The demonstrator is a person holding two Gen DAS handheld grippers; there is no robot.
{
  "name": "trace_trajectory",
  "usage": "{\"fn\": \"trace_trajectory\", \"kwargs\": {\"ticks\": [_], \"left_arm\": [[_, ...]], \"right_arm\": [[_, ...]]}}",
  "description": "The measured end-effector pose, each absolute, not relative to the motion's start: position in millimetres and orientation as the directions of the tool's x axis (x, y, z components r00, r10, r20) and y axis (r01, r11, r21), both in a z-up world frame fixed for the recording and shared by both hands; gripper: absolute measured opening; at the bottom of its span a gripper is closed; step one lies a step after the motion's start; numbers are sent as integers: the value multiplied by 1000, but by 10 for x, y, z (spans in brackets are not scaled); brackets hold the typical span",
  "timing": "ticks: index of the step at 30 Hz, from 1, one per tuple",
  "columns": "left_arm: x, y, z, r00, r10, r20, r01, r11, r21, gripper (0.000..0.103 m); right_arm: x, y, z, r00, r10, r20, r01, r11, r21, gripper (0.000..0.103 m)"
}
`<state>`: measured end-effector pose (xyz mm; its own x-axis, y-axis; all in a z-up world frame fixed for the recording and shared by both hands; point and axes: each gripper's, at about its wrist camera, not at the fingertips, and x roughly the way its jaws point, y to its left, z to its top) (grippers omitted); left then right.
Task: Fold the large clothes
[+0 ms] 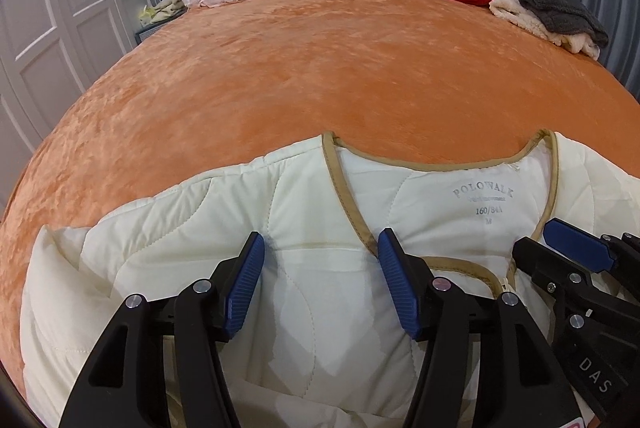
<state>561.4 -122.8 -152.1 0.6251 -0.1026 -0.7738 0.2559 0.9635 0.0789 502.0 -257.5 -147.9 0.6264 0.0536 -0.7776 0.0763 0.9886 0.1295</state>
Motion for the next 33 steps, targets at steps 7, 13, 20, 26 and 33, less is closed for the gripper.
{"fn": "trace_trajectory", "kwargs": {"ticks": [7,13,20,26,33], "left_arm": [[5525,-1196,-1365,637,-42,-770,209,970,120,61],[4658,-387,-833,623,-176,-762,190,979,-71,68],[3186,825,-775,504,-146,-851,143,986,-85,77],[2210,1574,-968,407,-210,-889,23,975,-219,77],[1943,1599,-1118,379,-387,-841,-50,899,-436,76]], "right_arm": [[4747,-2781,-1196,695,-42,-718,207,968,144,32],[3292,-3106,-609,754,7,-657,191,954,230,58],[1218,-3520,-608,611,2,-792,284,933,222,73],[15,-3705,-940,540,120,-833,428,813,394,73],[-57,-3530,-1121,620,237,-748,420,706,571,74]]}}
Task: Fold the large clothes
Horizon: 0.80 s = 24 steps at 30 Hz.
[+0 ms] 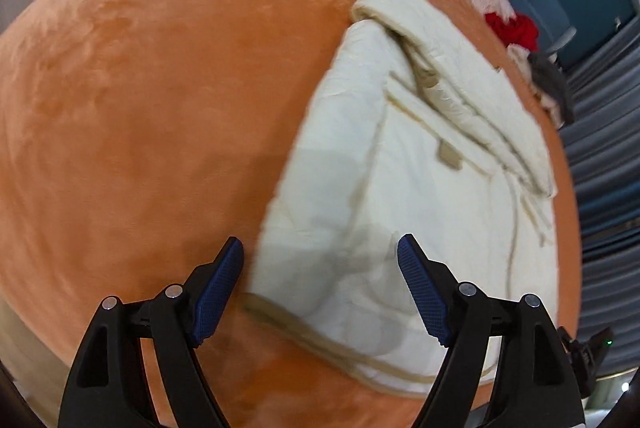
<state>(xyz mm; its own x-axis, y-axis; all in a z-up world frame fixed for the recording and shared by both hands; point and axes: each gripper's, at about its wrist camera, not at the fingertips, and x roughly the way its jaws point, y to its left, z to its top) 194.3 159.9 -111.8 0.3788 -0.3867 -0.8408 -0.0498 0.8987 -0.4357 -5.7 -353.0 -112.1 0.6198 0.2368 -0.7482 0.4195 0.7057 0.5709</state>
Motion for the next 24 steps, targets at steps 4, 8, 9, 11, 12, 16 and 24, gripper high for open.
{"fn": "trace_trajectory", "kwargs": {"ticks": [4,8,9,11,12,16,24], "left_arm": [[1987,1406,-1063,391,-377,-840,-32,906,-421,37],[1866,1441,-873,426,-345,-837,-9,923,-385,8],[1805,1460,-772,445,-332,-832,8,930,-367,5],[1629,1529,-557,471,-338,-815,54,933,-356,5],[1558,1543,-492,473,-342,-812,70,933,-353,5],[1044,1594,-232,460,-342,-819,154,940,-305,4],[-395,1889,136,324,-317,-892,218,942,-255,4]], "right_arm": [[132,-3439,-1163,633,266,-728,426,665,613,27],[63,-3380,-984,655,230,-720,417,685,598,4],[-14,-3363,-875,672,223,-706,396,697,597,4],[-161,-3311,-684,686,218,-695,360,728,583,3],[-211,-3279,-618,682,219,-698,344,747,569,3],[-606,-3101,-353,636,218,-740,273,833,480,3],[-1830,-2726,9,394,270,-879,149,924,351,3]]}}
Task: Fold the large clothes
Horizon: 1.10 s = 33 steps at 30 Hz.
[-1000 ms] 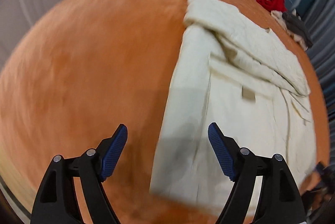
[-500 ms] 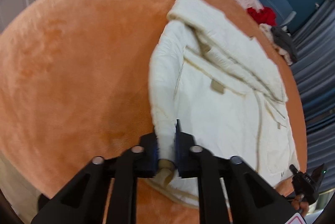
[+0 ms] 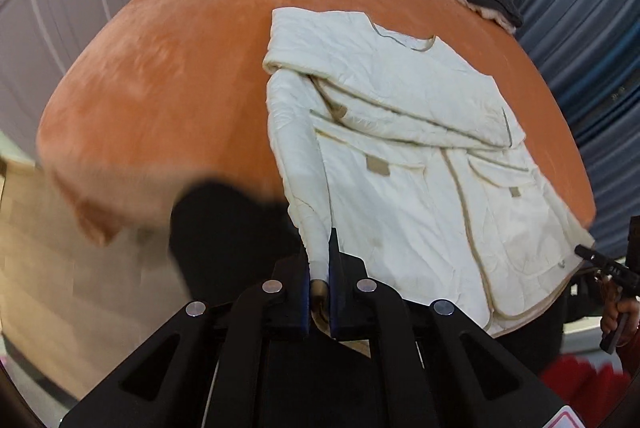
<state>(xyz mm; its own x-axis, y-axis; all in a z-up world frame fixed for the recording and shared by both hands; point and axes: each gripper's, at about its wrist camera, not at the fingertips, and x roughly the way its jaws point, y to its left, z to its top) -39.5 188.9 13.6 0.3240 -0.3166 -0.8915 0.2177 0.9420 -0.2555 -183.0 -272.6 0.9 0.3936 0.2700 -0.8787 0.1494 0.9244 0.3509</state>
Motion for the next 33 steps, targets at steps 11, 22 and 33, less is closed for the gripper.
{"fn": "trace_trajectory", "kwargs": {"ticks": [11,22,33], "left_arm": [[168,1505,757,520,-346,-781,267,934,-237,4],[1552,1298,420,619,-198,-760,114,980,-162,11],[1891,1404,285,537,-311,-784,100,946,-307,22]], "right_arm": [[-1014,-3049,611,653,224,-723,140,903,406,3],[366,-3473,254,750,80,-657,297,846,443,4],[354,-3396,392,853,31,-521,265,834,485,62]]}}
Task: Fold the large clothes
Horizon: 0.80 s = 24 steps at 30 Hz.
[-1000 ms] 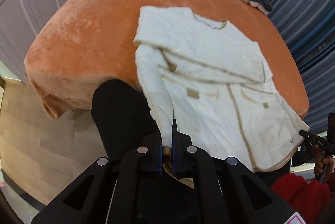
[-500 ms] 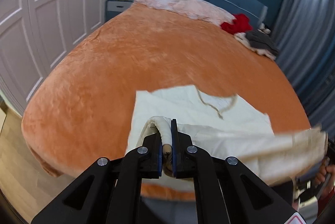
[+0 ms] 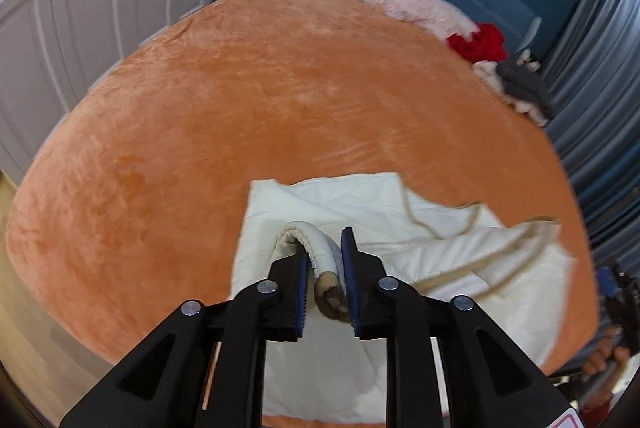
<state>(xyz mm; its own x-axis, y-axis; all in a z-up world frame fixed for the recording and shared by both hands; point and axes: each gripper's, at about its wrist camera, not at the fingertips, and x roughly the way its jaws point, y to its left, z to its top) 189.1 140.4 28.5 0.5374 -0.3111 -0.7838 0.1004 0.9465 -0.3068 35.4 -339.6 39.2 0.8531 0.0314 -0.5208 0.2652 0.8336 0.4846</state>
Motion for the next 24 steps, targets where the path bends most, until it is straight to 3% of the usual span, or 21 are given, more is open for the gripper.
{"fn": "trace_trajectory", "kwargs": {"ticks": [7,13,15,17,18,21,24], "left_arm": [[1762,1427,532,545,-399,-738,167,914,-370,26],[1686,1566,712,552,-468,-690,181,875,-449,28],[1626,1696,797,622,-430,-654,133,881,-453,29],[1511,1831,992,711,-398,-579,136,887,-442,47],[1479,1867,1059,740,-371,-561,129,897,-423,61],[1516,1854,1107,759,-296,-579,121,939,-321,64],[1645,1773,911,715,-278,-641,127,954,-273,72]], "right_arm": [[356,-3284,315,814,8,-581,253,895,368,65],[308,-3252,82,786,43,-617,253,888,384,65],[290,-3232,32,780,53,-623,252,885,391,65],[279,-3210,2,775,54,-630,251,888,386,65],[277,-3196,-11,772,57,-633,248,890,382,65],[294,-3176,-38,767,47,-640,251,896,367,65],[350,-3199,-71,759,34,-650,268,893,361,68]]}}
